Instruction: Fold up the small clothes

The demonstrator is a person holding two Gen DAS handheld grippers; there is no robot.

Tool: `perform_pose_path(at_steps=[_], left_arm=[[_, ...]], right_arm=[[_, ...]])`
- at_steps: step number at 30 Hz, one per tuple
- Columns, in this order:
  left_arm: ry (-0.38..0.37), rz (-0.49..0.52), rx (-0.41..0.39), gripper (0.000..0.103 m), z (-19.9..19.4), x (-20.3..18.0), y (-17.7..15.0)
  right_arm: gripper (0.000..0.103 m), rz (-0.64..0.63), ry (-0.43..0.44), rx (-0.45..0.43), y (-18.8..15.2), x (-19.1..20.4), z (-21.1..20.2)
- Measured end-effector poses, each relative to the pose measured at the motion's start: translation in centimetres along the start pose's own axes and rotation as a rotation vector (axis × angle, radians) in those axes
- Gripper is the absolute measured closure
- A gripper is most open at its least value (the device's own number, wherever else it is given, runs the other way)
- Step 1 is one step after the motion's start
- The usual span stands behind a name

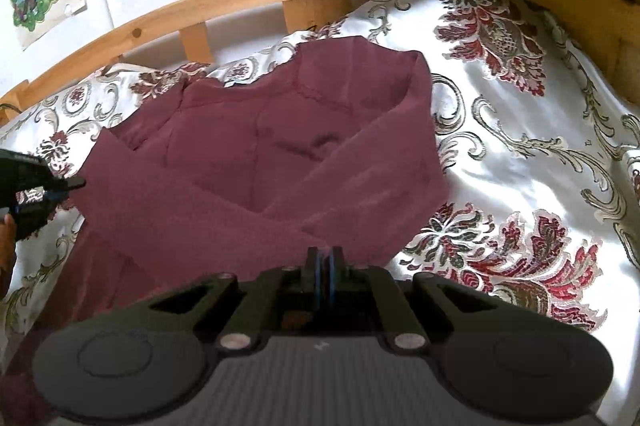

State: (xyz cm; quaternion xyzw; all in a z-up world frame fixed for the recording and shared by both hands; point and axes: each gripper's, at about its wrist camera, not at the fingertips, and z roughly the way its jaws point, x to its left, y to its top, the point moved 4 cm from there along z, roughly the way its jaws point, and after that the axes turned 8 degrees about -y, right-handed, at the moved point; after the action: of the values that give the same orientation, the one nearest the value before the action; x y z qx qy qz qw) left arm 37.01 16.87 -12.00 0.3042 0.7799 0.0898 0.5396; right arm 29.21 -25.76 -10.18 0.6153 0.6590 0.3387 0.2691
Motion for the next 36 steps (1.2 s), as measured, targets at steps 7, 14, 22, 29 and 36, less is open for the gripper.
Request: perform_pose_path(at_steps=[7,14,22,29,36], left_arm=[[0.088,-0.018,-0.031,0.097,-0.1,1.6,0.6],[0.177,0.045,-0.021,0.072,0.2,1.2,0.6],[0.208,0.128,0.037,0.015,-3.1,-0.4,-0.4],[0.078,0.345,0.049,0.001,-8.6,-4.4,-2.4],[0.027,0.609,0.081,0.001,-13.5,-7.1,-6.9]], right_arm=[[0.098,-0.107,0.012,0.032,-0.8,2.1,-0.1],[0.091,-0.115,-0.005,0.056,-1.4,1.8,0.2],[0.041,-0.146,-0.054,-0.013,-0.9,0.7,-3.1],[0.001,-0.267,-0.117,-0.166,-0.9,0.5,-8.6],[0.000,-0.456,-0.184,-0.265,-3.4,1.1,-13.0]])
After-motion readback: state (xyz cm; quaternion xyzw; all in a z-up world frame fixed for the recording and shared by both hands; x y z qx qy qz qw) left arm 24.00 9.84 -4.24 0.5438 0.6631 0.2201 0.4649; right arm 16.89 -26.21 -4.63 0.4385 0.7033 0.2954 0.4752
